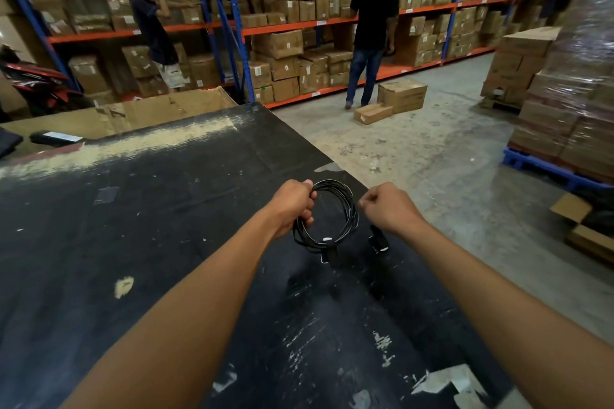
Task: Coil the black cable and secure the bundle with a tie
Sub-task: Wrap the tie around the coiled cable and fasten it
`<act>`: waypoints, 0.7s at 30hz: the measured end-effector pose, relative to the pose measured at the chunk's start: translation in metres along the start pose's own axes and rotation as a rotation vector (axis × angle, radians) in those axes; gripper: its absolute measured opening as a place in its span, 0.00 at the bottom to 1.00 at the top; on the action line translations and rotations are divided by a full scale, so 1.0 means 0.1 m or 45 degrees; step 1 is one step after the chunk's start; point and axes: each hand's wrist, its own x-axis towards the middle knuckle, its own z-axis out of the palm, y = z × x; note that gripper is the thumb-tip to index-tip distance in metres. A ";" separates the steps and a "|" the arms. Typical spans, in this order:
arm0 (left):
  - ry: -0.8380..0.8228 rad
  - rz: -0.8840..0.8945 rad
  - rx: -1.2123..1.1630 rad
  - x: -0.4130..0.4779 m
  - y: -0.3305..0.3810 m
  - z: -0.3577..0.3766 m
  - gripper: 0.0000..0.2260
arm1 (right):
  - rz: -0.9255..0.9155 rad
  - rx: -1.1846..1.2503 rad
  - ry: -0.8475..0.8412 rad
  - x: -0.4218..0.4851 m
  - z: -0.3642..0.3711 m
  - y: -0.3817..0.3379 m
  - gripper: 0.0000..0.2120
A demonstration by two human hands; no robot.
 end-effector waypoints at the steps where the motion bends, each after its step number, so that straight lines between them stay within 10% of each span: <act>1: 0.006 -0.010 0.002 0.01 -0.01 0.01 0.17 | 0.013 -0.105 -0.034 0.00 0.02 0.01 0.06; 8: -0.123 -0.132 0.008 0.01 -0.02 0.07 0.16 | 0.087 -0.516 -0.414 -0.08 0.08 0.02 0.14; 21: -0.077 0.003 -0.093 0.06 -0.08 -0.02 0.11 | 0.004 -0.396 -0.432 -0.10 -0.08 0.30 0.19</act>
